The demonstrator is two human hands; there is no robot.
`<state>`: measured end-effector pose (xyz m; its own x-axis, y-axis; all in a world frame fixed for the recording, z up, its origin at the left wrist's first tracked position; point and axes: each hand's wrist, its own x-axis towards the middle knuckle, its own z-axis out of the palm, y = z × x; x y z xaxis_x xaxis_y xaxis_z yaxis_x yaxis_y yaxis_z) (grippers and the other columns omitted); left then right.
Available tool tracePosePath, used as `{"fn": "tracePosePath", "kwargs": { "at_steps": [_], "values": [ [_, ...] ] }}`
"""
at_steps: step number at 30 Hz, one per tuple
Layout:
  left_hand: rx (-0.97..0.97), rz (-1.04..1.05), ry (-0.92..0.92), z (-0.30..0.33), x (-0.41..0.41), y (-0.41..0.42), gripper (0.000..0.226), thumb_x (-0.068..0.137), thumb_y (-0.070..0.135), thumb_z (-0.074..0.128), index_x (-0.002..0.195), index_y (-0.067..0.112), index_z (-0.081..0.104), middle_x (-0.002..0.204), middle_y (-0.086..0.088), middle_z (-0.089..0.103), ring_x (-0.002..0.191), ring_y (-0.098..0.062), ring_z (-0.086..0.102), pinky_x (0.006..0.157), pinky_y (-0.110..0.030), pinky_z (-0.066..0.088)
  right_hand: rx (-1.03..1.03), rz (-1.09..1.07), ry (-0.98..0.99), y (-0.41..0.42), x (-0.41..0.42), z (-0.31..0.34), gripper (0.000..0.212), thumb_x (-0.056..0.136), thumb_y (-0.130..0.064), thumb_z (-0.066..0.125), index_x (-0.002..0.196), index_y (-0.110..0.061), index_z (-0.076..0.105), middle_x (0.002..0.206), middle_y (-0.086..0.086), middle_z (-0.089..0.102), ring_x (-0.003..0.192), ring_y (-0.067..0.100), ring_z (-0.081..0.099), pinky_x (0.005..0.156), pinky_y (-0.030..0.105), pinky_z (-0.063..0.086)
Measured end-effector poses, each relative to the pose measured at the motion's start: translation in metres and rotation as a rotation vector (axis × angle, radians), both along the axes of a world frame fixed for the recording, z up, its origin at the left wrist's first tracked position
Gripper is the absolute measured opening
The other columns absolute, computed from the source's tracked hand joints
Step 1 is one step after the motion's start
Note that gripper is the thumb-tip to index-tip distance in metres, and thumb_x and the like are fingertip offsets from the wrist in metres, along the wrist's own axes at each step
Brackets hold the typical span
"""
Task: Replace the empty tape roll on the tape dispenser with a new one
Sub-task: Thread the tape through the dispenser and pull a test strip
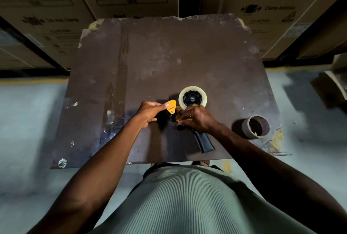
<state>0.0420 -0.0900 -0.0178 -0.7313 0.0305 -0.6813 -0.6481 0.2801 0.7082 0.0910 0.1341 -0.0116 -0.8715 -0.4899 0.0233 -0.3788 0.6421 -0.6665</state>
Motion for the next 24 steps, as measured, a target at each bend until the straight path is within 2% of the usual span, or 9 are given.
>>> {"fn": "tracePosePath", "kwargs": {
  "at_steps": [5, 10, 14, 18, 20, 22, 24],
  "values": [
    [-0.004, -0.002, 0.003, -0.002, 0.000, -0.001, 0.025, 0.077, 0.040, 0.082, 0.089, 0.021, 0.072, 0.106, -0.001, 0.073, 0.111, -0.016, 0.061, 0.082, -0.036, 0.049, -0.009, -0.071, 0.038, -0.005, 0.006, -0.004, 0.017, 0.087, -0.032, 0.075, 0.090, -0.017, 0.082, 0.087, 0.003, 0.078, 0.081, 0.021, 0.068, 0.072, 0.040, 0.053],
    [-0.007, -0.008, 0.014, -0.002, 0.000, -0.001, 0.021, 0.077, 0.040, 0.082, 0.083, 0.023, 0.072, 0.093, 0.009, 0.072, 0.108, -0.015, 0.061, 0.074, -0.033, 0.048, 0.026, -0.172, 0.040, -0.012, 0.006, -0.008, 0.016, 0.089, -0.029, 0.071, 0.089, -0.018, 0.083, 0.086, 0.004, 0.079, 0.079, 0.023, 0.069, 0.068, 0.039, 0.053],
    [-0.014, -0.003, 0.020, -0.002, 0.000, 0.000, 0.020, 0.077, 0.040, 0.082, 0.082, 0.024, 0.072, 0.092, 0.010, 0.071, 0.107, -0.014, 0.061, 0.080, -0.035, 0.049, 0.058, -0.190, 0.003, -0.014, 0.004, -0.007, 0.016, 0.089, -0.026, 0.069, 0.087, -0.017, 0.083, 0.082, 0.005, 0.079, 0.075, 0.026, 0.071, 0.065, 0.038, 0.053],
    [-0.016, 0.009, 0.031, -0.004, 0.001, 0.000, 0.021, 0.076, 0.041, 0.083, 0.082, 0.024, 0.072, 0.091, 0.009, 0.071, 0.104, -0.013, 0.060, 0.080, -0.035, 0.050, 0.060, -0.225, -0.032, -0.009, 0.008, 0.000, 0.023, 0.089, -0.034, 0.071, 0.099, -0.015, 0.080, 0.098, 0.007, 0.078, 0.090, 0.027, 0.070, 0.077, 0.038, 0.055],
    [-0.010, 0.014, 0.031, -0.005, 0.001, 0.000, 0.024, 0.076, 0.041, 0.082, 0.086, 0.022, 0.072, 0.094, 0.006, 0.072, 0.105, -0.014, 0.061, 0.079, -0.034, 0.049, 0.026, -0.429, -0.105, 0.002, 0.018, 0.001, 0.031, 0.091, -0.039, 0.069, 0.111, -0.017, 0.074, 0.112, 0.007, 0.074, 0.101, 0.023, 0.067, 0.084, 0.030, 0.050],
    [0.001, 0.025, 0.028, -0.006, 0.002, 0.001, 0.026, 0.077, 0.041, 0.082, 0.089, 0.021, 0.072, 0.099, 0.001, 0.073, 0.108, -0.015, 0.062, 0.079, -0.034, 0.047, 0.016, -0.681, -0.142, 0.021, 0.034, 0.001, 0.031, 0.092, -0.046, 0.065, 0.110, -0.021, 0.072, 0.102, 0.003, 0.074, 0.088, 0.015, 0.064, 0.077, 0.027, 0.045],
    [0.005, 0.039, 0.027, -0.005, 0.003, 0.002, 0.026, 0.077, 0.041, 0.082, 0.089, 0.020, 0.071, 0.101, -0.001, 0.073, 0.109, -0.015, 0.063, 0.080, -0.034, 0.047, 0.060, -0.716, -0.315, 0.042, 0.047, -0.002, 0.039, 0.090, -0.057, 0.063, 0.085, -0.019, 0.070, 0.077, 0.001, 0.070, 0.068, 0.014, 0.059, 0.066, 0.029, 0.045]
  ]
}}
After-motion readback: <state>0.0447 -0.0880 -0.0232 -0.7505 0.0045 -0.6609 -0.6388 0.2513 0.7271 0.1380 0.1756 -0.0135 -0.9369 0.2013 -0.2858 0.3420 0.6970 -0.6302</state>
